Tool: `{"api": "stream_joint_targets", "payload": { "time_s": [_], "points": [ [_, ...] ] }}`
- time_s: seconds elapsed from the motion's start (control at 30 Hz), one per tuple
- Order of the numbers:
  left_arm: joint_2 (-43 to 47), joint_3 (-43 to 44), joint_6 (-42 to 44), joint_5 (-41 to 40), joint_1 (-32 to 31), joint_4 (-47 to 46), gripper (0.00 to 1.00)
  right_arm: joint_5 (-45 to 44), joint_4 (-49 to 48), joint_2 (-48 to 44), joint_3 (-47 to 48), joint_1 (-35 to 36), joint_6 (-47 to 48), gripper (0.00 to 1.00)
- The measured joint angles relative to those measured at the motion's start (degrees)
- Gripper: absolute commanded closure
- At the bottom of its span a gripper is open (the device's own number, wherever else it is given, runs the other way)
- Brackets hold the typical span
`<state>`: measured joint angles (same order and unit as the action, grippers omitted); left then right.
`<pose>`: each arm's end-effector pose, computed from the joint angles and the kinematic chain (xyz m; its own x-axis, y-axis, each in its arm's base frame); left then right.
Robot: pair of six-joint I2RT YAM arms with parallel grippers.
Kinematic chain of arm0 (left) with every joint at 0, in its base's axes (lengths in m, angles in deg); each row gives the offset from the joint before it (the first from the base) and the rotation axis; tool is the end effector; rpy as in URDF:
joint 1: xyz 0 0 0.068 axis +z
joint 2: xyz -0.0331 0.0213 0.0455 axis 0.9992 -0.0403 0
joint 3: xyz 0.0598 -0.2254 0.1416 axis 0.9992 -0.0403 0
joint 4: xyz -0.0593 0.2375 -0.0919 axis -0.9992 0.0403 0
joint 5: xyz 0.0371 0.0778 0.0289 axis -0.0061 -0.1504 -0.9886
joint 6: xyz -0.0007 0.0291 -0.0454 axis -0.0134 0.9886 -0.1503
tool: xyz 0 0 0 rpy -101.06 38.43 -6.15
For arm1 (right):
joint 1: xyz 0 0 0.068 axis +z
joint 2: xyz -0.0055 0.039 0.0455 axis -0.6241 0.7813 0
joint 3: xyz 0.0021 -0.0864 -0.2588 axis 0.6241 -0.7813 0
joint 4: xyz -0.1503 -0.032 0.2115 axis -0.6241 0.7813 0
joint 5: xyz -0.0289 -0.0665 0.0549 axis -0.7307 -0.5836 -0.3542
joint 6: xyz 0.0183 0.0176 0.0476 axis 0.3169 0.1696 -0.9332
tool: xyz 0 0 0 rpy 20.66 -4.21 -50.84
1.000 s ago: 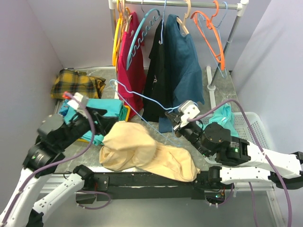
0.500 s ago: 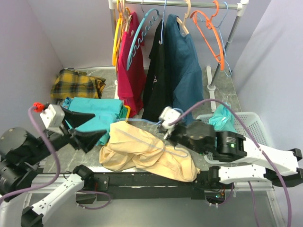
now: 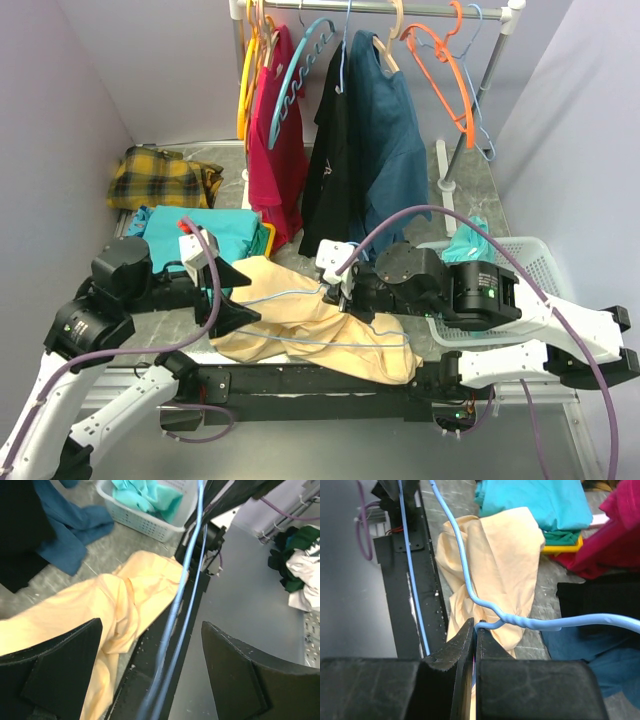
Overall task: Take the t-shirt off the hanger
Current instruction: Place the hanger at the clothesline.
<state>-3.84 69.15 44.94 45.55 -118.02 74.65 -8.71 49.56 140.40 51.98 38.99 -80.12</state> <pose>0.0604 -0.0632 0.4138 -0.3710 0.1193 -0.9209 0.8903 0.3277 -0.3162 0.0460 0.1950 0.4393 0.0339 -0.4823 -0.8753 -0.9609 0.2250 -0.1612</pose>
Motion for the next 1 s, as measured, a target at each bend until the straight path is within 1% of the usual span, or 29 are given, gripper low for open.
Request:
{"api": "stream_joint_targets", "payload": {
  "time_s": [0.1,0.13,0.17,0.23,0.27,0.33,0.37,0.4,0.43,0.53,0.7,0.73,0.77,0.8,0.83,0.87,0.9,0.93,1.0],
  "points": [
    [0.13,-1.55,-0.04,1.42,0.02,-0.24,0.19,1.70,1.36,1.07,2.40,0.00,0.87,1.00],
    [0.15,-1.64,-0.02,1.99,0.02,-0.35,0.22,2.03,1.53,1.38,2.84,0.00,1.05,1.00],
    [0.17,-1.77,0.00,2.67,0.02,-0.63,0.33,2.34,1.77,1.75,3.26,0.00,1.31,1.00],
    [0.35,-2.25,0.33,3.76,0.02,-1.05,0.50,2.73,2.12,2.32,3.61,0.00,1.86,1.00],
    [0.52,-2.56,0.33,4.13,0.02,-1.11,0.66,2.86,2.23,2.54,3.61,0.00,2.10,1.00],
    [0.94,-3.23,0.66,4.55,0.02,-1.14,0.79,2.86,2.43,2.91,3.61,0.00,2.40,1.00],
    [1.18,-3.50,0.61,4.63,0.02,-1.14,0.91,2.82,2.51,3.06,3.61,0.00,2.51,1.00],
    [1.36,-3.74,0.94,4.63,0.02,-1.05,0.96,2.69,2.58,3.17,3.61,0.00,2.64,1.00],
    [1.62,-4.04,1.53,4.76,0.02,-0.90,0.99,2.51,2.58,3.19,3.61,-0.02,2.78,1.00],
    [2.16,-4.24,1.62,6.19,-0.20,-1.03,0.99,2.01,2.47,3.21,3.61,-0.24,3.28,1.00],
    [2.95,-4.22,1.90,5.53,-0.20,-1.40,0.99,1.86,1.90,3.21,3.61,-0.24,3.78,1.00],
    [3.10,-4.22,1.86,5.16,-0.20,-1.57,0.99,1.53,1.68,3.21,3.61,-0.24,3.76,0.95],
    [3.41,-4.17,1.84,4.48,-0.20,-2.03,0.99,1.27,1.40,3.21,3.61,-0.24,3.74,0.78],
    [3.74,-4.11,1.60,3.91,-0.20,-2.36,0.99,0.81,0.96,3.19,3.61,-0.24,3.69,0.70],
    [4.24,-4.00,1.31,2.89,-0.20,-2.93,0.99,0.09,0.48,3.19,3.61,-0.24,3.34,0.59],
    [4.79,-3.80,0.87,1.33,-0.17,-2.95,0.99,-1.03,0.00,3.10,3.58,-0.24,3.10,0.41],
    [5.46,-3.58,0.33,-0.44,-0.15,-3.13,0.99,-2.34,-0.52,2.78,3.54,-0.24,2.80,0.38],
    [6.03,-3.30,-0.22,-2.19,-0.11,-3.28,0.99,-4.20,-1.27,2.32,3.43,-0.24,2.29,0.34],
    [6.67,-2.47,-1.07,-5.44,-0.11,-3.48,0.99,-8.13,-2.75,0.87,2.95,-0.22,1.90,0.30]
  ]
}}
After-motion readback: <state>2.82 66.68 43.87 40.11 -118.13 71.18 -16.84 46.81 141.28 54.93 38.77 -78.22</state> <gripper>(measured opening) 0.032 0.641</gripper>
